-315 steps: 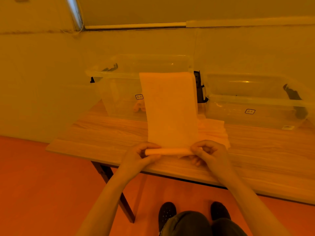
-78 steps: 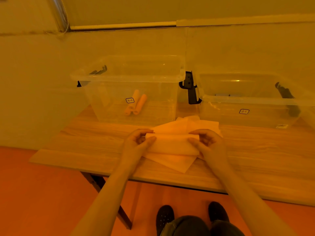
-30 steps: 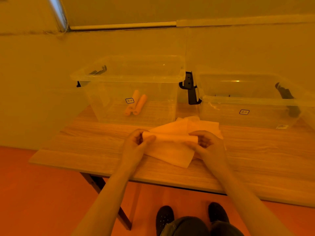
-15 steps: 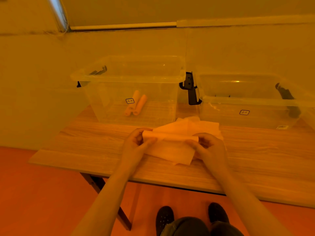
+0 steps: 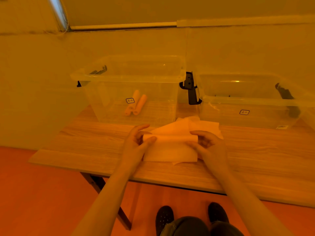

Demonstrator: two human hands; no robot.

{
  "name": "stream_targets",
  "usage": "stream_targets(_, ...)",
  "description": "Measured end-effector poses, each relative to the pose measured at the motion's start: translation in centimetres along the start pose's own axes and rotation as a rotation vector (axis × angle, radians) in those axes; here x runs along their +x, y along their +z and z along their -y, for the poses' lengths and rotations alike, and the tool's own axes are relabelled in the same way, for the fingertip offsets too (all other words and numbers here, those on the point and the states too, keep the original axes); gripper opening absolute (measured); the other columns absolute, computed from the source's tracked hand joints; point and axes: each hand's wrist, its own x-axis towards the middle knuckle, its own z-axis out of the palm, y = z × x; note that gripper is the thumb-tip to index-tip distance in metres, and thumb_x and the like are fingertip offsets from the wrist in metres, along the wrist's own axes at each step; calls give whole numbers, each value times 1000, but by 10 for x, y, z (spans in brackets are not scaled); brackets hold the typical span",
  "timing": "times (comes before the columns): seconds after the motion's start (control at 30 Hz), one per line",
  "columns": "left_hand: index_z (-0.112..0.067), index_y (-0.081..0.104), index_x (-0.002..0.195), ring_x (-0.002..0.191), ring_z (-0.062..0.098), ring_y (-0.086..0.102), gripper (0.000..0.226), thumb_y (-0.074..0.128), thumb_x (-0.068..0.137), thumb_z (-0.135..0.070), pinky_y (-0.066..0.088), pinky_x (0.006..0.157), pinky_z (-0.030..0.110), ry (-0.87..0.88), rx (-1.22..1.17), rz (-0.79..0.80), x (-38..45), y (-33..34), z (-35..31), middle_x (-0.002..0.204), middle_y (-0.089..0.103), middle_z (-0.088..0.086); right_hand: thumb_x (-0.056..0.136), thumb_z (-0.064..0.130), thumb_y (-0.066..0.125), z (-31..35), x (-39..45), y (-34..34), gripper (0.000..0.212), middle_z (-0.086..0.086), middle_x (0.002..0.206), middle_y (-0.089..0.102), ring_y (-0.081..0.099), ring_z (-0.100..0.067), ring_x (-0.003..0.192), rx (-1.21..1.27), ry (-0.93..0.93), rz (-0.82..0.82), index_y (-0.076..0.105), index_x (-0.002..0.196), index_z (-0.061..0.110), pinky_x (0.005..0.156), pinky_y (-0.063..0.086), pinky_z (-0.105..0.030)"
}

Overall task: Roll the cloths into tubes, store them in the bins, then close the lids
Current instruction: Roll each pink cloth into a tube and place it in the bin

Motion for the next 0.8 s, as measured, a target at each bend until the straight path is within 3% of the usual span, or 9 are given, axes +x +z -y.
stream_targets(0.23, -22, 64, 105, 102, 17, 65, 36, 75, 74, -7, 54, 81, 31, 11, -59, 68, 2, -2, 4, 110, 68, 2, 78, 24, 73, -2, 2, 0, 21, 10, 100, 67, 65, -4, 90, 28, 17, -77, 64, 94, 35, 70, 57, -23)
stream_targets(0.47, -25, 69, 99, 99, 15, 66, 22, 71, 82, -11, 57, 75, 31, -53, -26, 25, 2, -2, 3, 110, 69, 0, 71, 23, 77, -3, 3, 1, 28, 7, 107, 67, 66, -7, 96, 69, 15, -49, 66, 94, 33, 75, 57, -27)
stream_targets(0.6, -26, 70, 96, 94, 13, 67, 15, 69, 85, -16, 56, 71, 28, -45, -6, -22, 2, 0, 3, 104, 70, -2, 74, 12, 78, -2, 1, 0, 33, 13, 107, 65, 64, 0, 96, 45, -21, -18, 65, 98, 32, 77, 56, -23)
stream_targets(0.7, -24, 68, 104, 95, 7, 66, 23, 68, 84, -12, 55, 71, 22, -5, -25, -9, 2, 0, 2, 109, 68, -3, 71, 20, 79, -1, 1, 1, 31, 13, 99, 65, 64, -1, 90, 34, -21, -44, 64, 95, 31, 75, 57, -26)
stream_targets(0.8, -26, 67, 105, 100, 12, 66, 31, 71, 80, -8, 54, 76, 26, 8, -37, 16, 3, -1, 3, 112, 68, -2, 73, 21, 79, -2, 2, 1, 26, 11, 93, 65, 64, -5, 85, 2, -28, -69, 65, 93, 30, 72, 58, -30)
